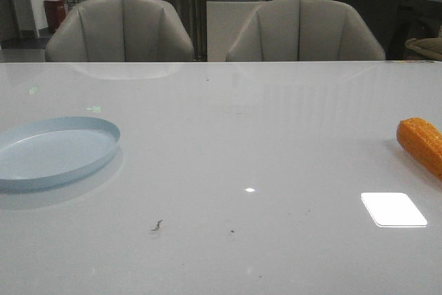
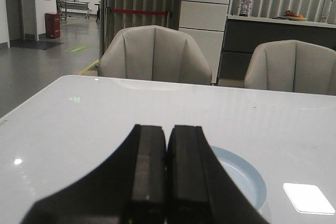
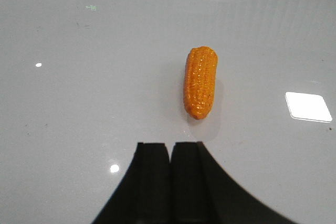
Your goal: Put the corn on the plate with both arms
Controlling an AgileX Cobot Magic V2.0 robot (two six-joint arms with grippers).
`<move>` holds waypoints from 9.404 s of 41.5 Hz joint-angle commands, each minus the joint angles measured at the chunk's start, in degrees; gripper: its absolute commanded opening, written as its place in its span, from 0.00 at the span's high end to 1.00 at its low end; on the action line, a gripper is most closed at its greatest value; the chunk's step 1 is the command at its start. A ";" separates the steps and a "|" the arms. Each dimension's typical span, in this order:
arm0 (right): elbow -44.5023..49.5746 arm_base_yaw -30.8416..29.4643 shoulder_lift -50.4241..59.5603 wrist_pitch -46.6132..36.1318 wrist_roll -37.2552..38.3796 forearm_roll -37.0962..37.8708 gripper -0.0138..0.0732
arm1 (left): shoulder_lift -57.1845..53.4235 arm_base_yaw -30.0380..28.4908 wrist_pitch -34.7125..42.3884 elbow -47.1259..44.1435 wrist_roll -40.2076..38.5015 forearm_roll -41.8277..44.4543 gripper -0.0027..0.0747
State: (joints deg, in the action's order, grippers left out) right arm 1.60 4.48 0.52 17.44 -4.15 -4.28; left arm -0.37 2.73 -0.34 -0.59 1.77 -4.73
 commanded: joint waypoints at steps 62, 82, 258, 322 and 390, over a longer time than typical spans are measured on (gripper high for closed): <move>-1.26 0.01 1.45 -20.21 0.17 0.09 0.77 | 0.22 0.00 20.22 -2.14 -0.50 -0.43 0.84; -23.16 0.01 -3.55 -9.48 0.17 0.05 0.77 | 2.76 0.00 12.61 15.76 -0.42 6.36 0.84; -37.66 0.01 -58.91 -10.80 0.17 -4.24 0.38 | 114.39 14.32 -47.99 98.12 -0.28 -25.04 0.84; -37.66 0.01 -58.91 -14.48 0.17 -4.24 0.38 | 113.76 19.30 -43.21 99.31 -0.13 -12.64 0.42; -72.49 -9.25 -99.54 20.02 -4.96 -8.23 0.36 | 67.28 3.30 -14.98 45.28 -0.13 0.12 0.43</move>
State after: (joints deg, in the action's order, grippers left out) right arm -68.83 -4.71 -101.40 38.91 -8.44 -11.19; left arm 68.58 6.15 -20.06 43.29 1.77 -3.60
